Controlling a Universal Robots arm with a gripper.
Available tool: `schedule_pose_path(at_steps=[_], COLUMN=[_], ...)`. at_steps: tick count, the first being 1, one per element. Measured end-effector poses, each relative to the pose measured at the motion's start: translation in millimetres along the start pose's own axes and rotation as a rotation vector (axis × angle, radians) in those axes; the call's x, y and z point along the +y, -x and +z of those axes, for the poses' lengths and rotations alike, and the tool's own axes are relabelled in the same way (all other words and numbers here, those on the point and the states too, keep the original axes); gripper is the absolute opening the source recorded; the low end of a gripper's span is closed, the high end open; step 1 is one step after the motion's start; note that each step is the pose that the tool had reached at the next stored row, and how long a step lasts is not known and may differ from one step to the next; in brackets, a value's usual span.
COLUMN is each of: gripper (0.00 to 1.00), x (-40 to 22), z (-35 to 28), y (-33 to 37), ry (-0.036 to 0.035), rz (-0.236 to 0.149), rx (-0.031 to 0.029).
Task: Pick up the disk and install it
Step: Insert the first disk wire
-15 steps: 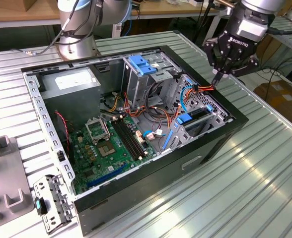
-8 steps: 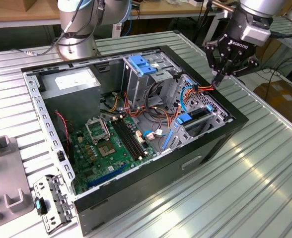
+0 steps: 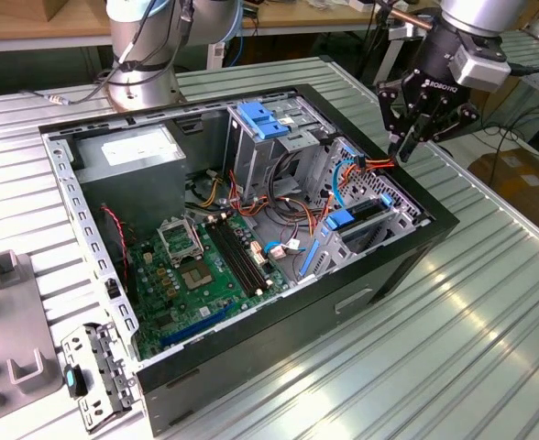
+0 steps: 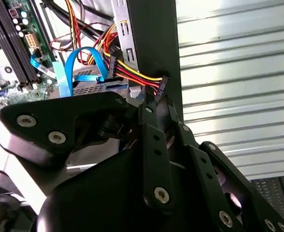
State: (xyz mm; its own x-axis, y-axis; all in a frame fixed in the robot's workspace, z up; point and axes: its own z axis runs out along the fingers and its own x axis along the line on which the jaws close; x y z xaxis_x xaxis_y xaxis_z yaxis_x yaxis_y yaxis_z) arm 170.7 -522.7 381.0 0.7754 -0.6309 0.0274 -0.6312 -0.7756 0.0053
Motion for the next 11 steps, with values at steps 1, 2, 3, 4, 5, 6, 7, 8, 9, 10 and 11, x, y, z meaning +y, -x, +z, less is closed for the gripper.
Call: schedule_pose_path(at_steps=[1,2,3,4,5,6,7,8,9,10,11], gripper=[0.25,0.25,0.25,0.25,0.25,0.25,0.25,0.25,0.25,0.25,0.25], x=[-0.1,-0.5,-1.6,-2.1,-2.3,-2.5,-2.6,-2.8,-2.9,-2.9,-3.2], z=[0.8,2.2,4.1,5.6,6.7,7.5,8.0,8.7,8.8,8.9,9.1], y=[-0.1,-0.6,-1.8,-2.1,-2.0,-1.8,-1.7,-1.6,-1.5,-1.3,-1.1], ry=[-0.0007,-0.0018,-0.0045,-0.0075,-0.0105,-0.0126,-0.0138,-0.0156,-0.016,-0.0163,-0.0167], rz=[-0.011,-0.028,-0.04,-0.048,-0.06,-0.073,-0.081,-0.104,-0.114,-0.121,-0.129], rx=[0.0008,0.004,0.0088,0.0135,0.0168,0.0187,0.0198,0.0214,0.0215,0.0215,0.0216])
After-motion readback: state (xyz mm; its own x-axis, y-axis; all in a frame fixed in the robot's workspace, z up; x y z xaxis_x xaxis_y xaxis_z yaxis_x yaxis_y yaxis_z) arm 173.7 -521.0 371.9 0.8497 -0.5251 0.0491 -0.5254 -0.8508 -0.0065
